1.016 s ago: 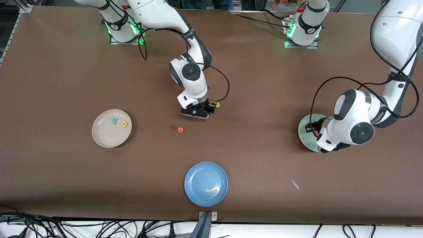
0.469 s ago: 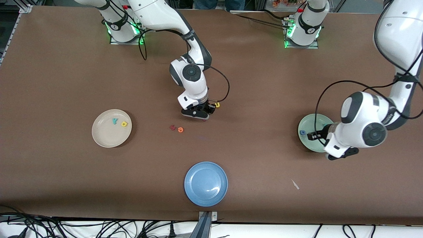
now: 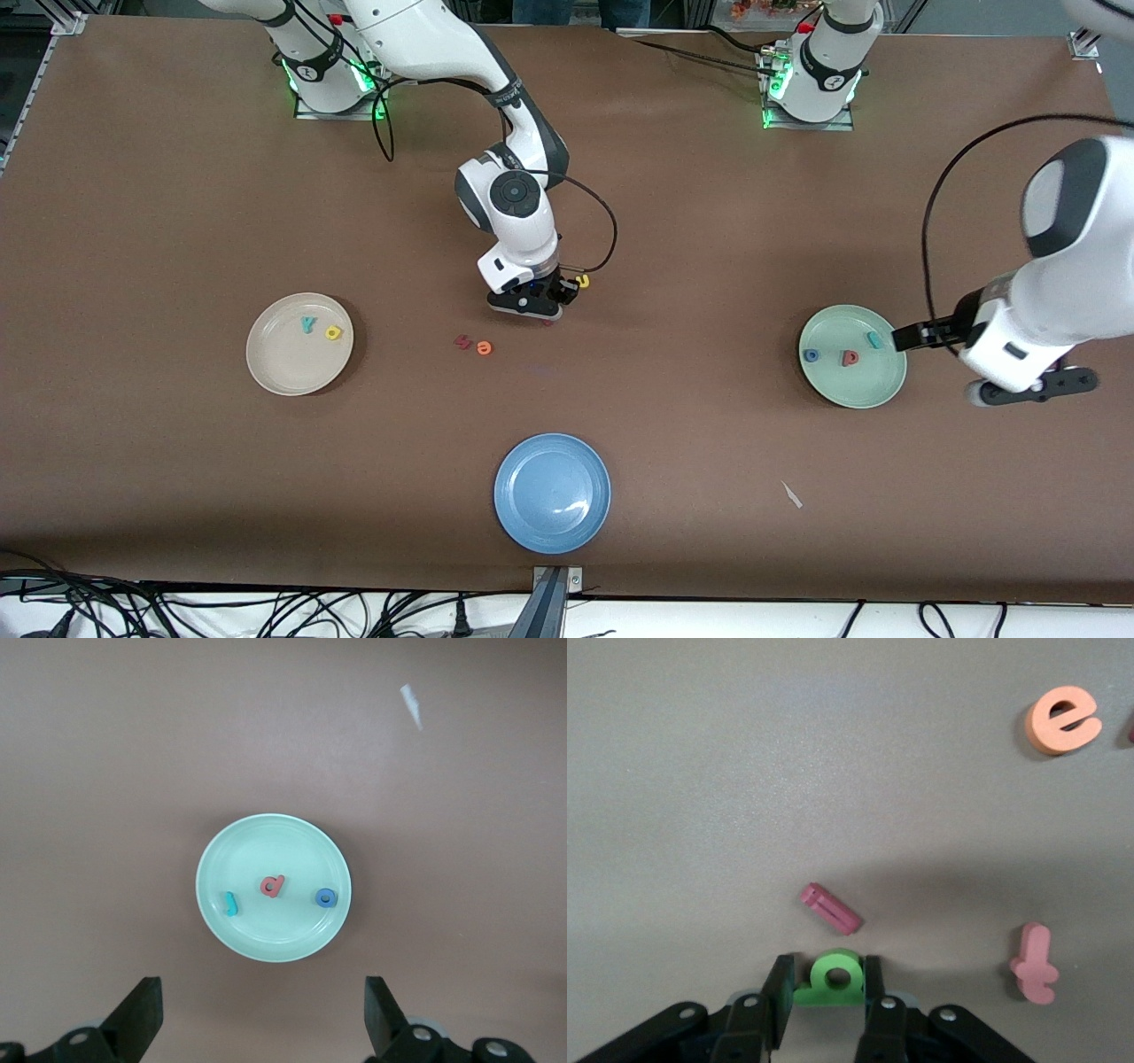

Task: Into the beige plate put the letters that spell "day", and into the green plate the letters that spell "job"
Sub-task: 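Lift the green a with the right gripper while the left gripper retracts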

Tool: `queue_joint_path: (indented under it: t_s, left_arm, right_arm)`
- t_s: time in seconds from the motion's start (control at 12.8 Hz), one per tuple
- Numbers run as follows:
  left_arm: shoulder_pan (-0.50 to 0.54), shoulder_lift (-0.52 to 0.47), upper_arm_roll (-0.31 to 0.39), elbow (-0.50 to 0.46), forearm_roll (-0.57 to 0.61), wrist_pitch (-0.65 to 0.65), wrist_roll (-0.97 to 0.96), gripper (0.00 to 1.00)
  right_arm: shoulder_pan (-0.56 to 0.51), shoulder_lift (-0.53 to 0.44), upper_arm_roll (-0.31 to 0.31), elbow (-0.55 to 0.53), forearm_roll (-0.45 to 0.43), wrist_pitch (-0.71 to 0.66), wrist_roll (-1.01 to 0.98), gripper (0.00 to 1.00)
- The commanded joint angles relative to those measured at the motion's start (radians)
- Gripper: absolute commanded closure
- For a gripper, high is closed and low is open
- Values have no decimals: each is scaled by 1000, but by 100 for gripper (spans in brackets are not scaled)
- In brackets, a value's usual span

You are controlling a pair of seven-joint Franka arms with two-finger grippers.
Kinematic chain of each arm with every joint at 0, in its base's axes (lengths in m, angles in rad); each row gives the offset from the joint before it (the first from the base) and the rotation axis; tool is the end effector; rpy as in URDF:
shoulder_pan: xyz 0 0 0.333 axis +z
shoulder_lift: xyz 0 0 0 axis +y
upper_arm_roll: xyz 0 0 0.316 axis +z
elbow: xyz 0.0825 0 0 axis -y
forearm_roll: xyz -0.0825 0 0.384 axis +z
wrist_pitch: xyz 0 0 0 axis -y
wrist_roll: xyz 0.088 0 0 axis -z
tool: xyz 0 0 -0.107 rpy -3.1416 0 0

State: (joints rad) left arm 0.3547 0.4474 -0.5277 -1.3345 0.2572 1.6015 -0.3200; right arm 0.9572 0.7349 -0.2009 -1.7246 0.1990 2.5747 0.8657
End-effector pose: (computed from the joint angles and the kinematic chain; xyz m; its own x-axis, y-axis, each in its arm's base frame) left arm 0.6663 -0.0235 0.4912 0.9822 0.1555 -0.1049 0.1486 -0.9863 -0.0711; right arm 0.4879 0.4747 0.1784 0.9727 -0.2129 0.0926 -0.2037 -0.9740 -0.0993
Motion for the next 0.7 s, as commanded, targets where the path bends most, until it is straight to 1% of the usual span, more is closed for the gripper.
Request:
queue_joint_path:
  t_s: [0.0,0.16,0.31,0.55,0.62]
  left_arm:
    - [-6,19,0,107,-21,-98,88,0]
    - [-5,19,0,113,-21,-106,107,0]
    - [3,17,0,113,-22,-110,120,0]
    - [4,13,0,115,-21,-120,202,0]
    - [-2,13,0,117,-15,-144,206,0]
  right_arm:
    - [6,14,-12,16,-13,-4,-4,85]
    - [6,-26,-32,19,-26,-95,-14,85]
    - [6,-84,-63,22,-36,-207,-75,85]
    - [6,-130,-107,25,-36,-299,-158,85]
    - [6,-147,-132,26,-36,-338,-206,85]
